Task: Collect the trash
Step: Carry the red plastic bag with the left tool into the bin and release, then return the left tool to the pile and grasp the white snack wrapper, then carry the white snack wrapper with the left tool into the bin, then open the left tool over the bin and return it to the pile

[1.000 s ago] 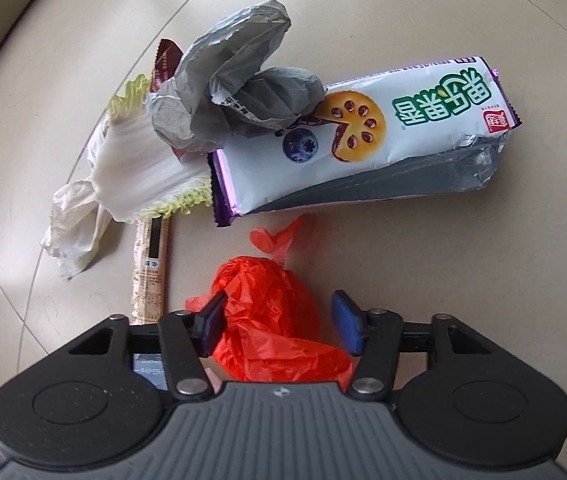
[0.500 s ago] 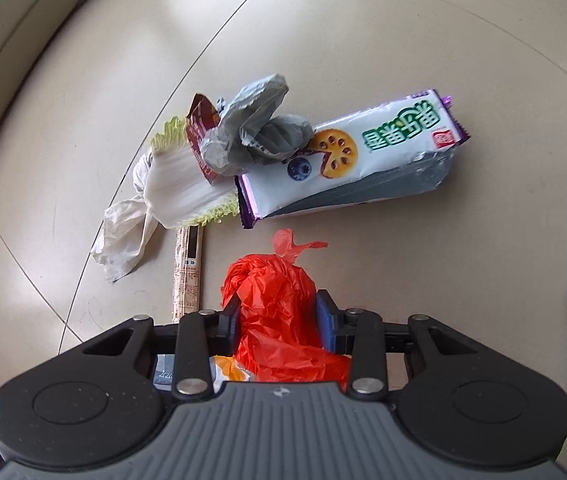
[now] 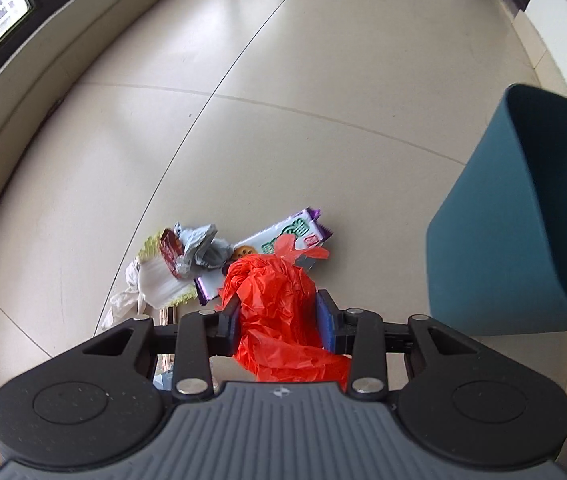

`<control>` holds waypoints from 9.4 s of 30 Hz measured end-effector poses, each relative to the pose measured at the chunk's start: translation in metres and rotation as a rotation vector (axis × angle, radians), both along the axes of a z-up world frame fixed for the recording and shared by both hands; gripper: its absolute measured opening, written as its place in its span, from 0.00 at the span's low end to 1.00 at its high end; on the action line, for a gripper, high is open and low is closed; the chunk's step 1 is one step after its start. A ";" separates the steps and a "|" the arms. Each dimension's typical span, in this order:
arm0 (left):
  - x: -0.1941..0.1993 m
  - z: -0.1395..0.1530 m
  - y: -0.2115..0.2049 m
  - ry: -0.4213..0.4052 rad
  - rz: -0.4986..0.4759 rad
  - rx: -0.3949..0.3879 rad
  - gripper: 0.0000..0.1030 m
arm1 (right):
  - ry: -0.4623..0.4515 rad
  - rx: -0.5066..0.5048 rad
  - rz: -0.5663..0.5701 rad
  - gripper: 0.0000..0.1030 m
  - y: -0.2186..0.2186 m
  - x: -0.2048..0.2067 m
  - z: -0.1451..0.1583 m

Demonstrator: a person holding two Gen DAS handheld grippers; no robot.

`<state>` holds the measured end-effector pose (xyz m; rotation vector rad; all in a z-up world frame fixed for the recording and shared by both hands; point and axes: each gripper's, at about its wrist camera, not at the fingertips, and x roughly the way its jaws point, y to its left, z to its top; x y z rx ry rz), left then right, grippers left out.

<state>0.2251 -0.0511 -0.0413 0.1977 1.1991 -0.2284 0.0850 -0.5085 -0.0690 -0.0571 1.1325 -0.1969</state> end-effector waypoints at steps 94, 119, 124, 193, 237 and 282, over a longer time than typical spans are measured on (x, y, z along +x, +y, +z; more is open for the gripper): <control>-0.018 -0.054 0.111 0.089 0.329 -0.029 0.61 | 0.010 -0.035 0.076 0.07 0.015 -0.006 0.001; -0.014 -0.268 0.185 0.406 0.733 -0.046 0.69 | 0.051 -0.082 0.052 0.08 0.027 0.004 -0.003; -0.015 -0.270 0.190 0.401 0.725 -0.029 0.36 | 0.049 -0.086 0.050 0.08 0.028 0.004 -0.005; 0.022 -0.082 -0.219 0.157 -0.266 0.039 0.14 | -0.067 -0.125 0.184 0.08 0.075 -0.002 0.022; -0.007 0.034 -0.147 -0.072 -0.366 -0.171 0.52 | -0.034 -0.106 0.105 0.08 0.061 0.007 0.013; 0.142 -0.178 0.086 0.166 0.320 -0.058 0.73 | 0.024 -0.119 0.025 0.09 0.052 0.016 0.004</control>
